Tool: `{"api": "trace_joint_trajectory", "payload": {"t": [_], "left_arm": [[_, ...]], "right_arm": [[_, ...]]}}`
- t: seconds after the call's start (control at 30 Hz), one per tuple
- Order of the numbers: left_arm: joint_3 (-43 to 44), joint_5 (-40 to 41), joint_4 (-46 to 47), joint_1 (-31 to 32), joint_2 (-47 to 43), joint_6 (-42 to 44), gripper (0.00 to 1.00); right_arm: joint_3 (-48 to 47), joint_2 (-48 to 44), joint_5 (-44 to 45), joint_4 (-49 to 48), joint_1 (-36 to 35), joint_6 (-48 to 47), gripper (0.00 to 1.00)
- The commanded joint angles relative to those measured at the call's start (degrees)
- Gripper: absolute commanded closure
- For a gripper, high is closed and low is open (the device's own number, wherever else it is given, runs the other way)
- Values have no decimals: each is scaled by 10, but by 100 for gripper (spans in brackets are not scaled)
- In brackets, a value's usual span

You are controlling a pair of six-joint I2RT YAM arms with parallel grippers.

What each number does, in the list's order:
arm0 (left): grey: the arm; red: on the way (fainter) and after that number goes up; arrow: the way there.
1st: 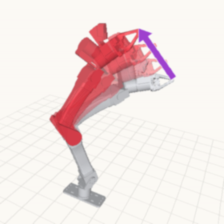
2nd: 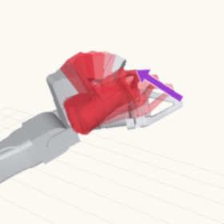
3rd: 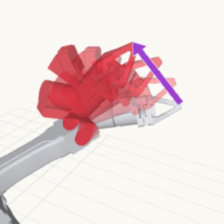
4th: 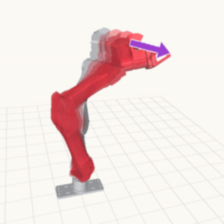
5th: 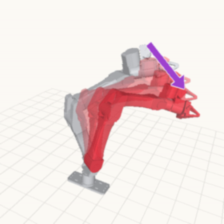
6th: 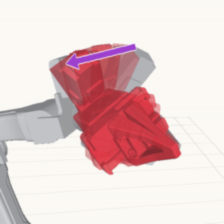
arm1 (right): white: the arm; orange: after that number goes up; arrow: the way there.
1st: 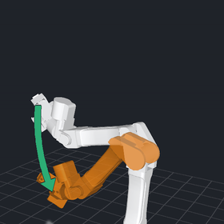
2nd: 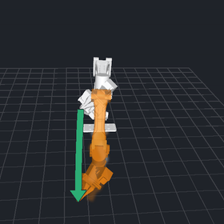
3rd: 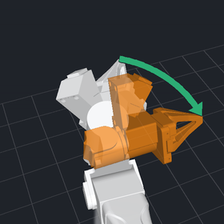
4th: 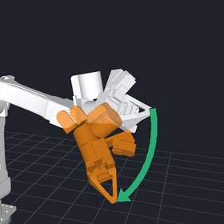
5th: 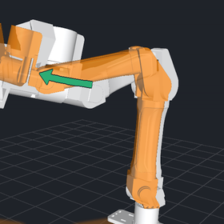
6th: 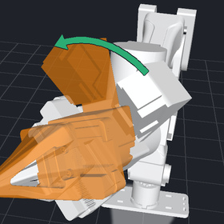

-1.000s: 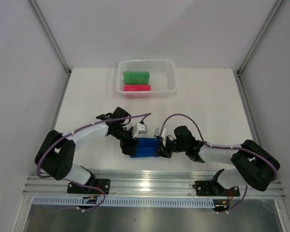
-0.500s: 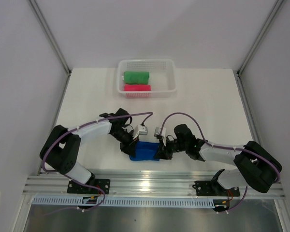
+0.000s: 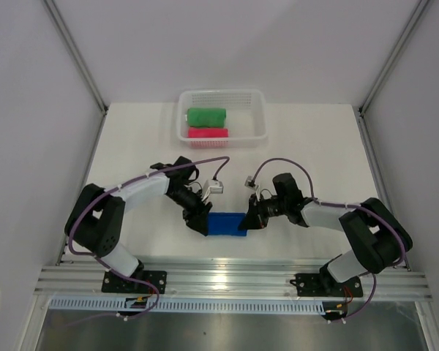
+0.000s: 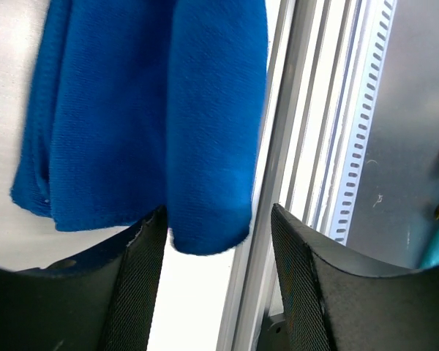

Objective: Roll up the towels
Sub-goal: Roll the towel

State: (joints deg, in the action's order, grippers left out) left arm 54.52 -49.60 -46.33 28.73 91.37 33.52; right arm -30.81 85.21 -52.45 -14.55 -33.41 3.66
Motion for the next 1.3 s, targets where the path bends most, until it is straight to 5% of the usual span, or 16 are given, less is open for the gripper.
{"api": "trace_joint_trajectory", "payload": {"t": [0.0, 0.2, 0.33, 0.43, 0.7, 0.9, 1.1, 1.27], "left_arm": [[27, -37, -9, -6, 5, 19, 38], [47, -44, 4, -9, 42, -7, 42], [59, -44, 5, -11, 54, -34, 88], [52, -46, -27, -17, 50, -21, 99], [21, -45, -23, -30, 35, -42, 91], [90, -11, -14, -44, 112, -93, 98], [134, -11, -41, -46, 157, -105, 99], [160, -35, -60, -53, 180, -108, 99]], "right_arm": [[-18, 20, -53, -54, 24, 56, 100], [-36, 60, -84, -82, 34, 83, 100], [-43, 61, -86, -55, 35, 79, 100], [-46, 40, -88, 2, 25, 66, 100], [-25, 12, -60, 15, -8, 93, 98], [-91, 57, 20, 81, 12, 53, 61], [-103, 26, 52, 112, 35, 50, 53], [-105, -83, 176, 214, 35, -22, 45]]}}
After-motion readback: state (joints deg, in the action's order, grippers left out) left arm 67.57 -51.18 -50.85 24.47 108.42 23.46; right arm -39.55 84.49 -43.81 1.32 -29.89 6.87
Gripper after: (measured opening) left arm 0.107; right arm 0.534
